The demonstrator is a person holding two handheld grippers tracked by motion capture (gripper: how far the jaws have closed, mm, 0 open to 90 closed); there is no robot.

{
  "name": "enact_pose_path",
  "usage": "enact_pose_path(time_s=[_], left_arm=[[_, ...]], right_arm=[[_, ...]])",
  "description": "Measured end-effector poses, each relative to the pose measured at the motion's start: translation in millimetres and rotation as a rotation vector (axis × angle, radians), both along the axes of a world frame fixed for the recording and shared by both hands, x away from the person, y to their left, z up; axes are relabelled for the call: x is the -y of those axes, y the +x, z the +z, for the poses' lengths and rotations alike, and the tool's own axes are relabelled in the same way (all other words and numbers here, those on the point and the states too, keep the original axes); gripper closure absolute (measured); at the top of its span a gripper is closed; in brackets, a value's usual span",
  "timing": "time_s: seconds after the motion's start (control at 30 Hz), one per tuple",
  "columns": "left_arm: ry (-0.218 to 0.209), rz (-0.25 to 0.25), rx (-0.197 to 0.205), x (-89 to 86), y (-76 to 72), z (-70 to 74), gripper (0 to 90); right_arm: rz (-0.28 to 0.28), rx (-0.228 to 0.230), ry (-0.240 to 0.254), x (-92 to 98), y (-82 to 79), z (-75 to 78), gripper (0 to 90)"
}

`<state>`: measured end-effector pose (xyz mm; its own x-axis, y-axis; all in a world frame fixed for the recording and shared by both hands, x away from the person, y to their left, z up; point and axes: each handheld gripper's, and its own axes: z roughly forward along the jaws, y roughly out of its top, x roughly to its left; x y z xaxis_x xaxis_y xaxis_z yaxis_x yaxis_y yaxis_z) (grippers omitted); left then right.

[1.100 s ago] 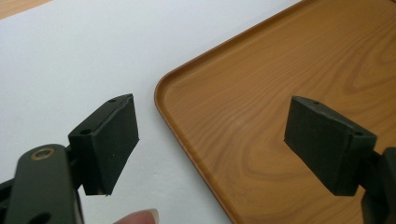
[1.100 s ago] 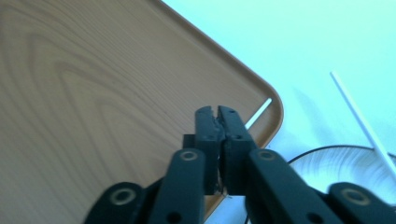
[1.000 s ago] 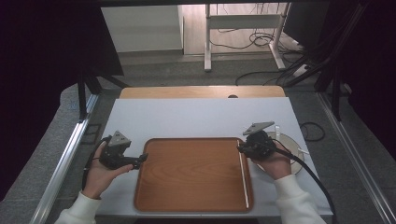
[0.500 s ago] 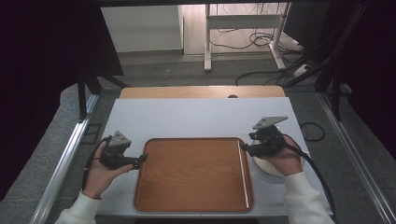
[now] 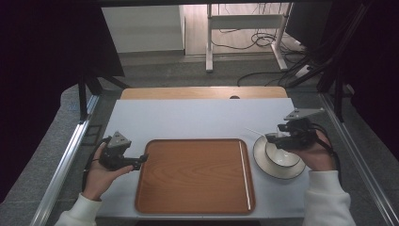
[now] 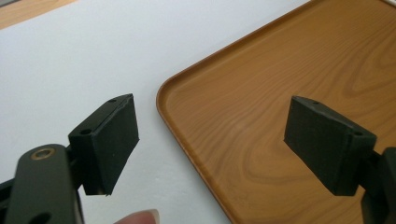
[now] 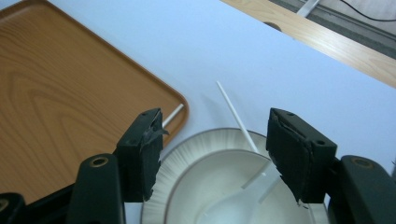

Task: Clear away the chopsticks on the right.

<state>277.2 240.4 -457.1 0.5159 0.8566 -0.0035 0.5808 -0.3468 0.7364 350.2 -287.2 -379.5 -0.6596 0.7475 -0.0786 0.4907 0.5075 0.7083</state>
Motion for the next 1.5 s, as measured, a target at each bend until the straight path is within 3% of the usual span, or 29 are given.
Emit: enact_pose_path(time_s=[0.3, 0.43, 0.53, 0.6, 0.7, 0.9, 1.03, 1.17, 1.5], left_arm=[[-0.006, 0.001, -0.002, -0.2, 0.0, 0.6, 17.1], [-0.002, -0.006, -0.008, 0.4, 0.0, -1.1, 17.0], [-0.004, -0.006, -0.008, 0.6, 0.0, -1.1, 17.1], [-0.005, -0.012, -0.004, 1.6, -0.6, 1.0, 17.1], [-0.007, -0.017, 0.0, 3.5, -1.1, 3.0, 17.1], [-0.008, -0.012, -0.002, 2.7, -0.4, 1.6, 17.0], [-0.006, -0.006, -0.006, 1.2, -0.7, 0.8, 17.1], [-0.007, 0.001, -0.005, -0.5, -1.0, 0.7, 17.1], [-0.001, 0.002, -0.007, 1.0, 0.4, -0.9, 17.1]], right_arm=[[-0.079, -0.003, -0.027, 33.0, -7.5, 2.2, 36.9], [-0.123, -0.041, -0.126, 52.9, -10.8, 2.5, 37.7], [-0.135, -0.051, -0.157, 63.7, -12.7, 5.9, 39.0], [-0.132, -0.101, -0.202, 77.5, -10.2, 6.1, 40.7], [-0.141, -0.163, -0.305, 86.0, -2.6, -2.8, 40.8], [-0.116, -0.236, -0.403, 93.7, 13.1, -25.9, 43.5], [-0.097, -0.292, -0.43, 94.1, 23.1, -40.2, 45.5], [-0.097, -0.306, -0.46, 93.5, 28.4, -49.1, 47.7], [-0.089, -0.367, -0.478, 103.1, 38.2, -65.8, 53.6]])
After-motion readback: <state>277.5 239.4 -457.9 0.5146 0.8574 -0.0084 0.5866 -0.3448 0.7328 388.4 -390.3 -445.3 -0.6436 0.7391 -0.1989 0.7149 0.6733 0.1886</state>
